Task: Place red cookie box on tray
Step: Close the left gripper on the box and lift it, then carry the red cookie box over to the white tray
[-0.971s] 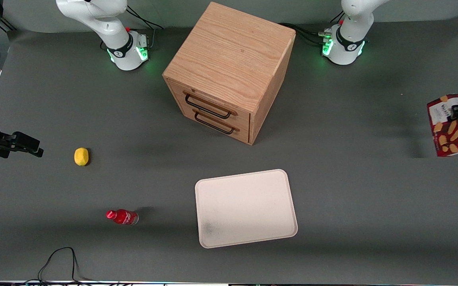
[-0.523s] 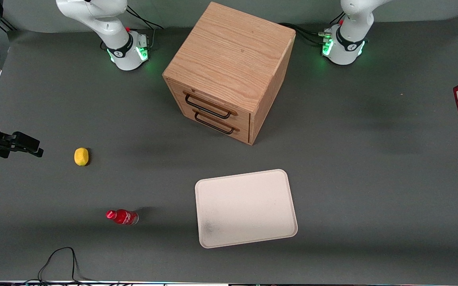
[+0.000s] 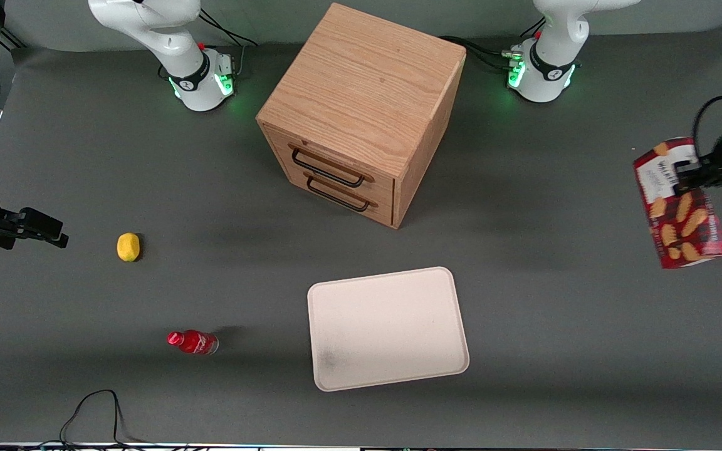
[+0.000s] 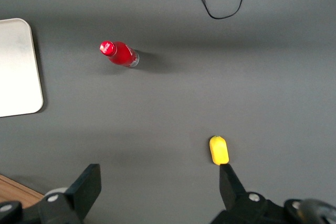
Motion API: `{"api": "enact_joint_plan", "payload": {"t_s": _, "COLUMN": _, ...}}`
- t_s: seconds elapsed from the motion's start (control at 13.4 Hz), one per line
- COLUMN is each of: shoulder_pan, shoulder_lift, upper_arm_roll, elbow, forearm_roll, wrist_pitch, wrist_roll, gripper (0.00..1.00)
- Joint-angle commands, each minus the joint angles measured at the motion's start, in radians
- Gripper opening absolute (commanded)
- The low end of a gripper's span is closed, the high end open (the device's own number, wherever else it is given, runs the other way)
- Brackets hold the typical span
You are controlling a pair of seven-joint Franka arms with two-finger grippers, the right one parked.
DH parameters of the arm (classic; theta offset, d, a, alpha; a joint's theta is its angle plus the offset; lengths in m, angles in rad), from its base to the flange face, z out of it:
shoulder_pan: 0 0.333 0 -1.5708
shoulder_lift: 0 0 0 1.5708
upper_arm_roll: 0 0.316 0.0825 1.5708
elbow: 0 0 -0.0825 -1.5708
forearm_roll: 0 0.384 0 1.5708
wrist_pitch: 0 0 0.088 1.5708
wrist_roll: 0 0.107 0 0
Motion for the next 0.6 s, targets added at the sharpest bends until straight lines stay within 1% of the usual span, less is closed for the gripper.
{"api": "enact_joint_plan", "payload": {"t_s": 0.0, "shoulder_pan": -0.141, "shoulder_lift": 0.116, "upper_arm_roll": 0.016, "elbow": 0.182, "forearm_roll": 0.025, "wrist_pitch": -0.084, "wrist_roll": -0.194, "gripper": 0.0}}
{"api": "enact_joint_plan", "payload": {"t_s": 0.22, "shoulder_pan": -0.291, "shoulder_lift": 0.223, "upper_arm_roll": 0.016, "elbow": 0.305, "forearm_roll": 0.026, "wrist_pitch": -0.115, "wrist_roll": -0.396, "gripper": 0.0}}
{"api": "enact_joint_plan", "payload": {"t_s": 0.37, "shoulder_pan": -0.362, "shoulder_lift": 0.306, "upper_arm_roll": 0.003, "elbow": 0.382, "forearm_roll": 0.035, "wrist_pitch": -0.11, "wrist_roll": -0.51, "gripper": 0.0}}
{"api": "enact_joint_plan", "payload": {"t_s": 0.52, "shoulder_pan": -0.422, "shoulder_lift": 0.363, "upper_arm_roll": -0.004, "elbow": 0.44, "forearm_roll": 0.032, "wrist_pitch": -0.098, "wrist_roll": -0.576, "gripper": 0.0}}
